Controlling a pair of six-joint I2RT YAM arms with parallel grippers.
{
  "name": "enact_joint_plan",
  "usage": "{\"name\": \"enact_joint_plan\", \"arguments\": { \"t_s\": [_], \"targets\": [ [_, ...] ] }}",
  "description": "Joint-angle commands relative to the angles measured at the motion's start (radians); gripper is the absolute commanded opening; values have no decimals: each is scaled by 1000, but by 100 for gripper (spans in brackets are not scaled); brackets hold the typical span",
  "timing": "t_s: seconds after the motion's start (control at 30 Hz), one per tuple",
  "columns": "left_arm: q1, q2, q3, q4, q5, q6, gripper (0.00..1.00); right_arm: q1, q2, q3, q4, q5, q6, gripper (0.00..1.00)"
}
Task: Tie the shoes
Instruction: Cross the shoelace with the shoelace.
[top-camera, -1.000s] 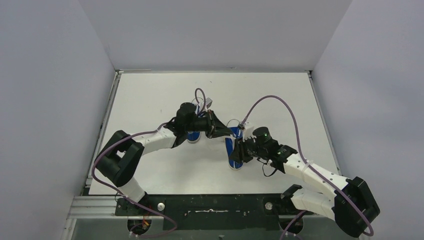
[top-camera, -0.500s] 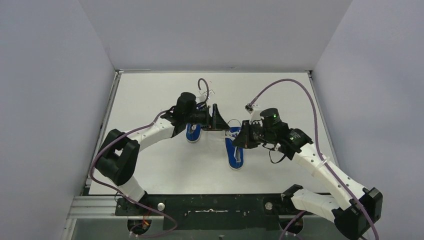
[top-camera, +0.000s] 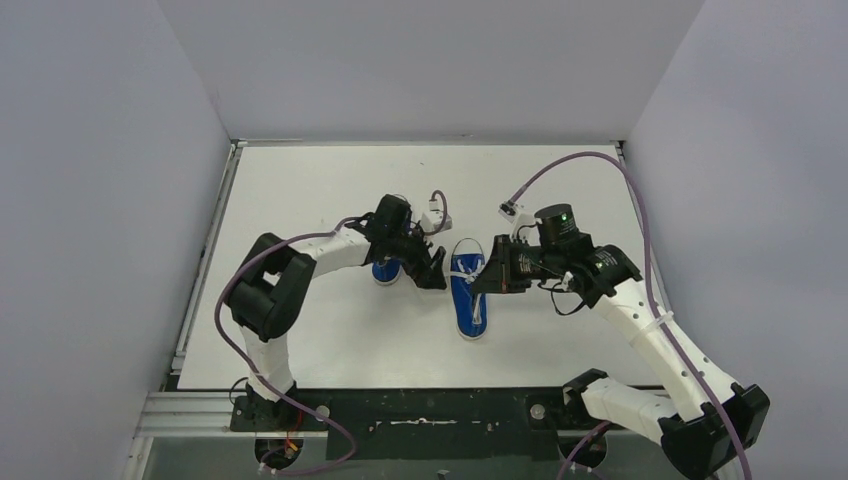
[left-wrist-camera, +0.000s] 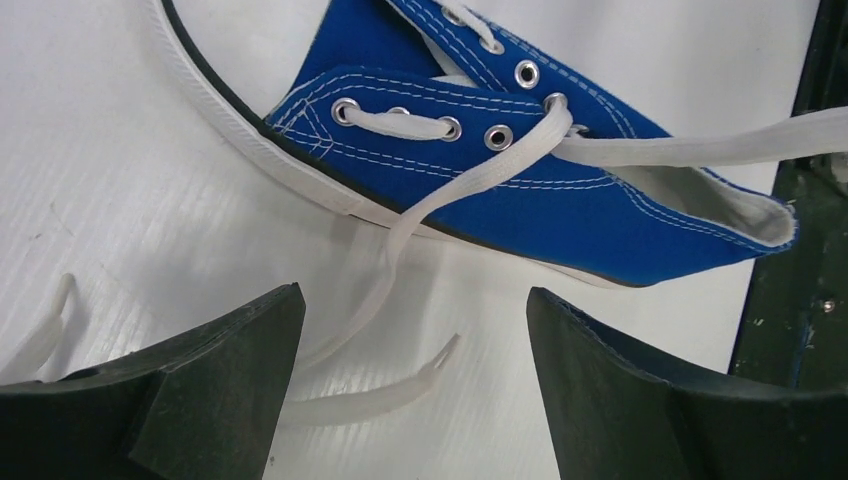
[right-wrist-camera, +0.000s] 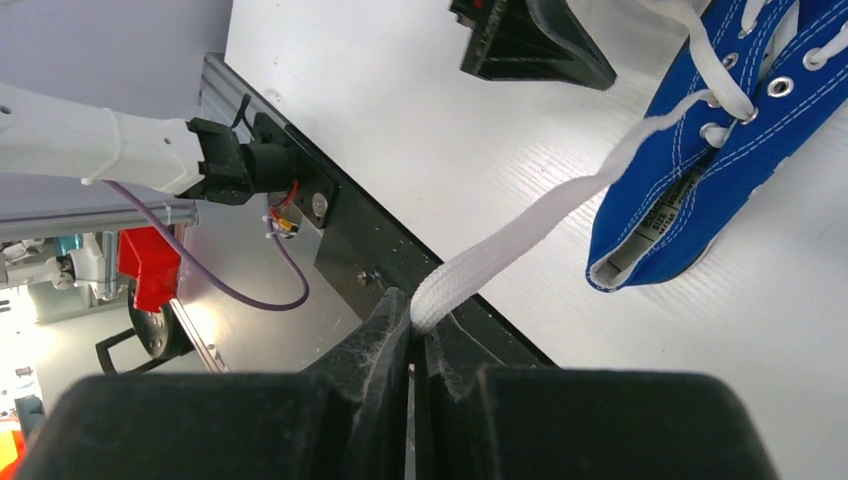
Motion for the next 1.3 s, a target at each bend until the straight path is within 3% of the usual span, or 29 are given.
{"name": "enact_joint_plan", "arguments": {
  "t_s": [0.0, 0.07, 0.2, 0.3, 0.4, 0.53, 0.67, 0.73, 0.97, 1.27],
  "targets": [
    [-32, 41, 95, -28, -4, 159, 78, -13, 8, 57, 58, -68, -7, 0],
    [-40, 59, 97, -24, -55, 156, 72, -15, 8, 59, 64, -67, -13, 0],
    [-44, 92, 117, -46, -127, 143, 49, -15, 17, 71, 70, -101, -33, 0],
    [-44, 112, 155, -92, -123, 147, 19, -19, 4, 71, 115, -145, -29, 0],
    [-36, 118, 208, -169, -59, 126, 0, -31, 6, 69, 137, -210, -34, 0],
    [-11, 46, 175, -73, 117, -19, 0, -35, 56, 72, 131, -329, -91, 0],
    [40, 6, 57, 496, 279, -478, 0, -35, 120, 147, 18, -417, -230, 0],
    [34, 24, 41, 636, 312, -585, 0, -36, 148, 173, 7, -458, -255, 0],
    [22, 159, 44, 916, 381, -766, 0, -111, 220, 232, 34, -325, -242, 0],
    [0, 259, 9, 1221, 414, -950, 7, -162, 308, 243, 189, -354, -156, 0]
  ]
}}
